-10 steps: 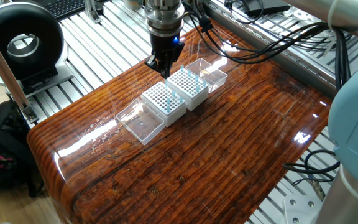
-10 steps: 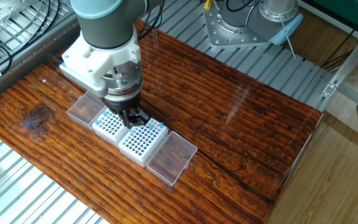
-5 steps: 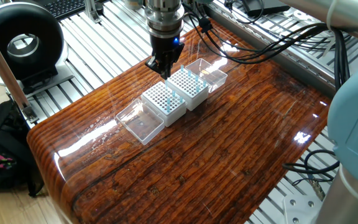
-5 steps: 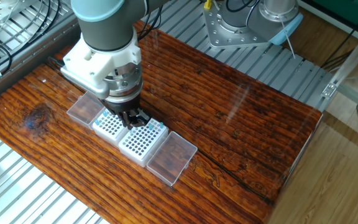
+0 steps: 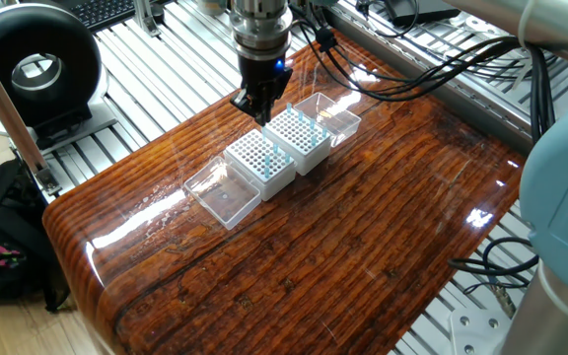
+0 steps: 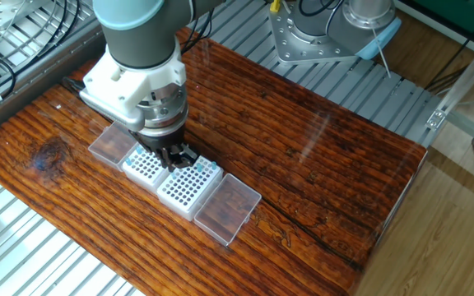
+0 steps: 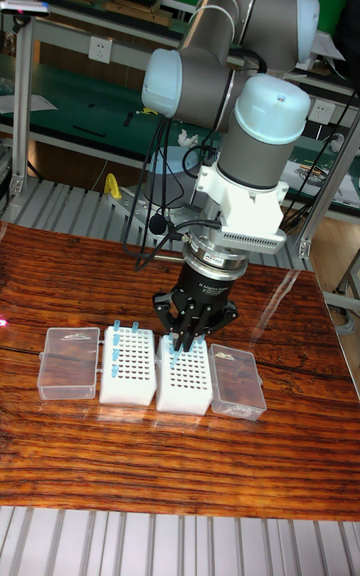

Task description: Transfer all medium pipette tips from one holder to another

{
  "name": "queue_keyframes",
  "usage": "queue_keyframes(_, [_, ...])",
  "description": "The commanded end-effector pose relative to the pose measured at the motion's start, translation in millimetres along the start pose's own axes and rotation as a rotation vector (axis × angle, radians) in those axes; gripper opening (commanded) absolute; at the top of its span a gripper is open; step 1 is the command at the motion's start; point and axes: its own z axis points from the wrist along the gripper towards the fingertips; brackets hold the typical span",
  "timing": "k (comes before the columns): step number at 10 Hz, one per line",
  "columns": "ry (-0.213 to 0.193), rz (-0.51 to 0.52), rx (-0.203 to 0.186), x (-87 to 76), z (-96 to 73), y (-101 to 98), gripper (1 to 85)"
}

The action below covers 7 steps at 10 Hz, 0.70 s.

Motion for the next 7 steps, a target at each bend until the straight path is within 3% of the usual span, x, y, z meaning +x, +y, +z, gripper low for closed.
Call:
queue_keyframes(1, [-0.004,0.0,-0.011,-1.3,-0.2,1.4,19.7])
queue_keyframes(4, [-0.005,-0.005,-0.01,-1.8,-0.8,-1.4,20.0])
queue_keyframes(7, [0.004,-0.046,-0.003,11.7,-4.3,-23.9,20.0])
